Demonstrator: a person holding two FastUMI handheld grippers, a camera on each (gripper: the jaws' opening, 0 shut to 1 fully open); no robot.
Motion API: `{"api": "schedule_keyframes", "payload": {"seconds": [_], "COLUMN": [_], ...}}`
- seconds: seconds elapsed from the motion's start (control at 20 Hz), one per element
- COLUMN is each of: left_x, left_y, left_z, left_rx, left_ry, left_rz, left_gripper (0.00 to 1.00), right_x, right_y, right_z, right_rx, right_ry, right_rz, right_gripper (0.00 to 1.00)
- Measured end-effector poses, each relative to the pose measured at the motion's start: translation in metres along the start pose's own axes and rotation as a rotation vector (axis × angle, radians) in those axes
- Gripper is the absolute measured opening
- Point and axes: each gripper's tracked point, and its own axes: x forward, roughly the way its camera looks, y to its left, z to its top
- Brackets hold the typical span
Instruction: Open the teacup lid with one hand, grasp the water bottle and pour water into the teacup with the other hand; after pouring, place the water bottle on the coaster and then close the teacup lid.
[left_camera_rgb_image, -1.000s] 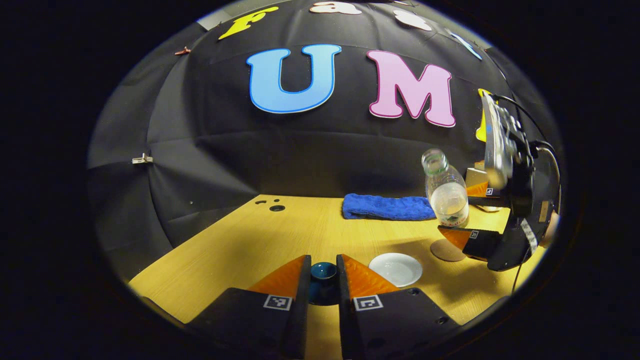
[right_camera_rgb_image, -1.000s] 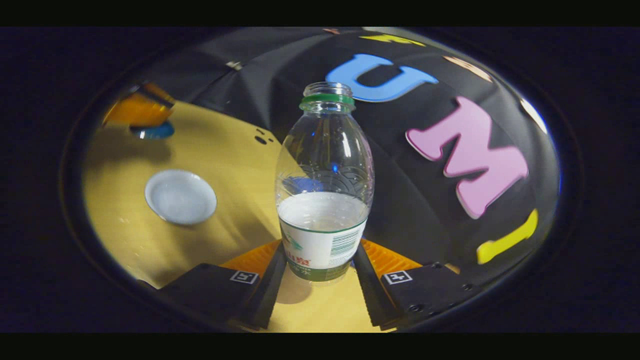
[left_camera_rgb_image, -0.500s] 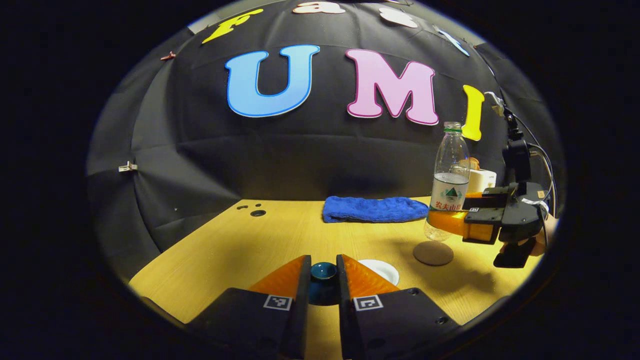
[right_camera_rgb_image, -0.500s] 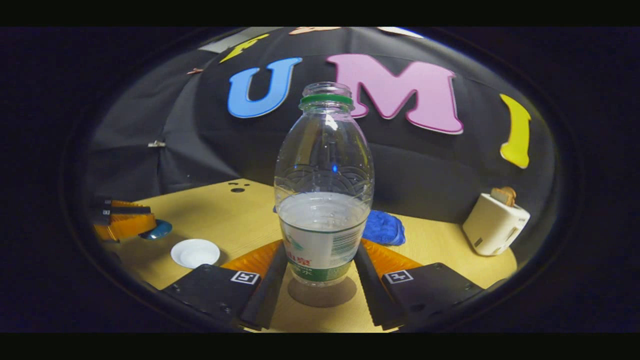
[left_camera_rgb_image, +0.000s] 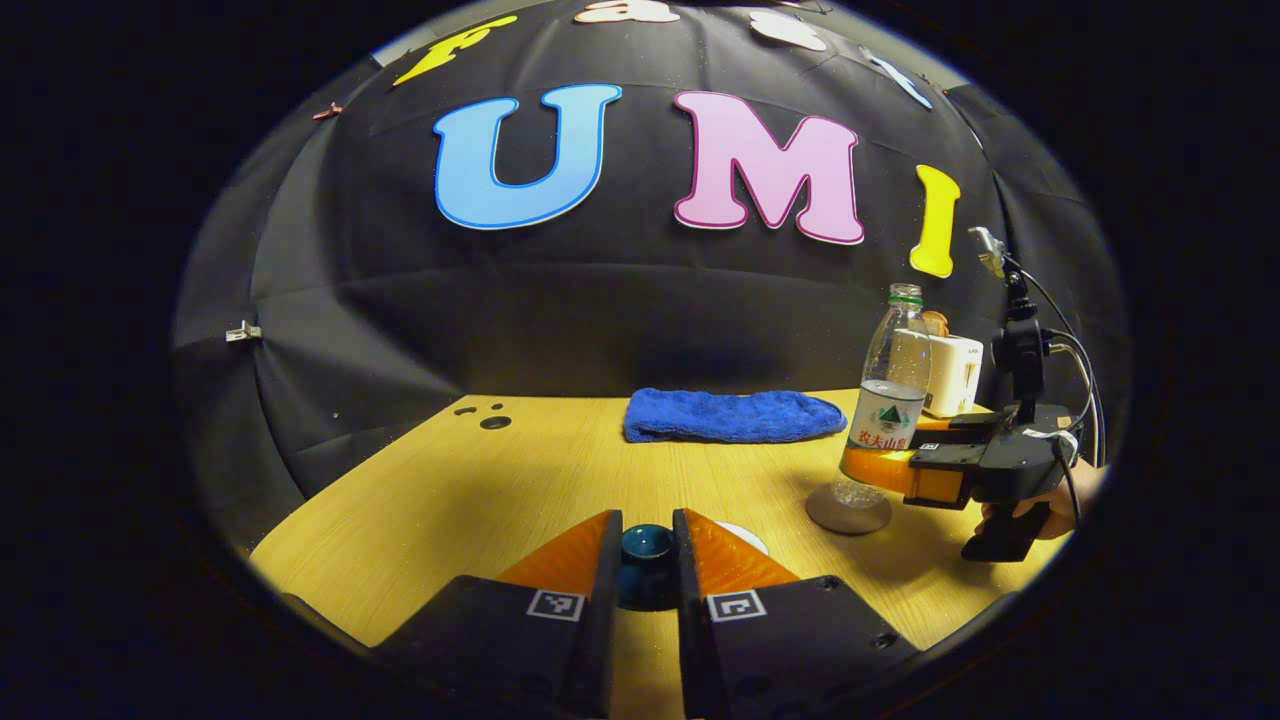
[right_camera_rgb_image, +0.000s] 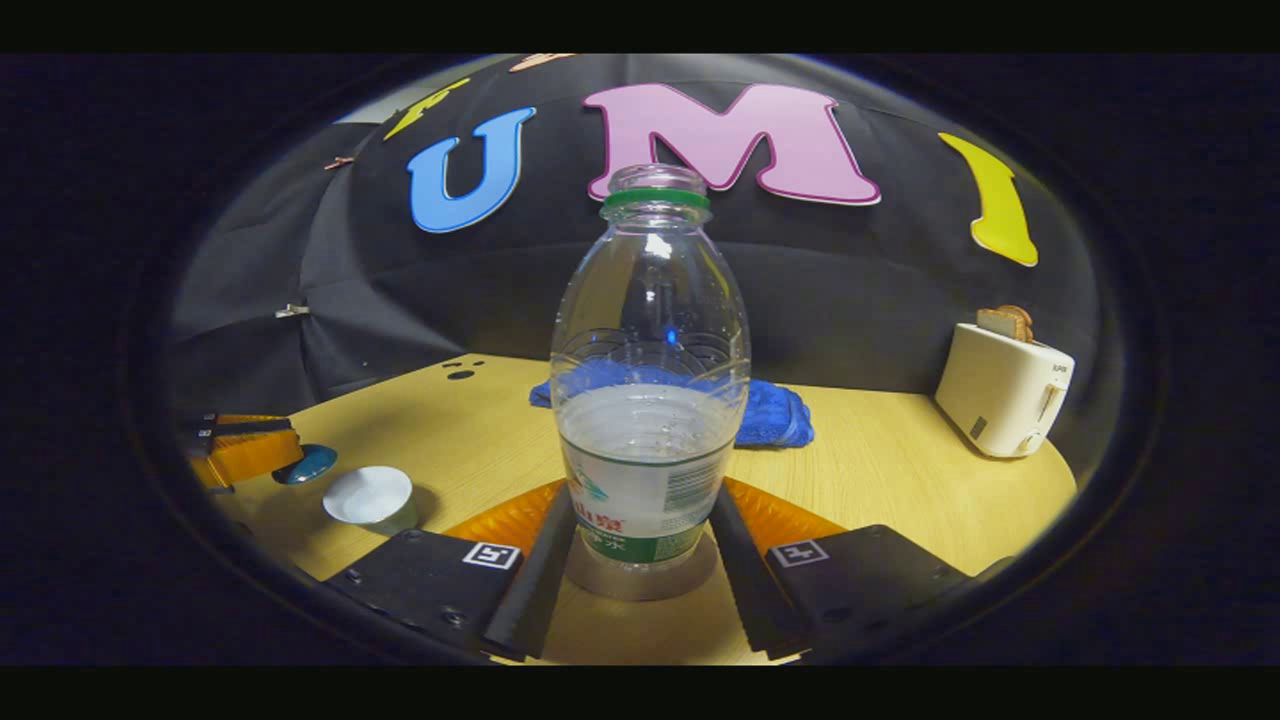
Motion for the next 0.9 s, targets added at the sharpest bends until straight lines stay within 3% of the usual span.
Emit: {"api": "schedule_keyframes", "payload": {"seconds": [0.5, 0.55, 0.6, 0.7, 0.85, 0.9], "left_x": [0.007, 0.007, 0.008, 0.01, 0.016, 0.018], "left_y": [-0.003, -0.005, -0.006, -0.01, -0.021, -0.024], "left_z": [-0.001, 0.0, -0.002, -0.002, -0.004, -0.004], "left_rx": [-0.003, -0.003, -0.004, -0.008, -0.022, -0.023], "left_ry": [0.006, 0.005, 0.005, 0.009, 0.014, 0.013], "left_rz": [-0.003, -0.006, -0.009, -0.018, -0.038, -0.045], "left_gripper": [0.3, 0.27, 0.3, 0.3, 0.27, 0.3], "right_x": [-0.001, -0.001, -0.003, -0.01, -0.027, -0.035], "right_y": [0.002, 0.004, 0.004, 0.004, 0.003, 0.002], "right_z": [-0.014, -0.019, -0.022, -0.027, -0.032, -0.032], "right_rx": [0.034, 0.042, 0.053, 0.073, 0.101, 0.106], "right_ry": [0.081, 0.093, 0.099, 0.115, 0.133, 0.138], "right_rz": [0.021, 0.026, 0.025, 0.015, 0.007, 0.007], "right_gripper": [0.8, 0.82, 0.84, 0.96, 0.99, 0.99]}}
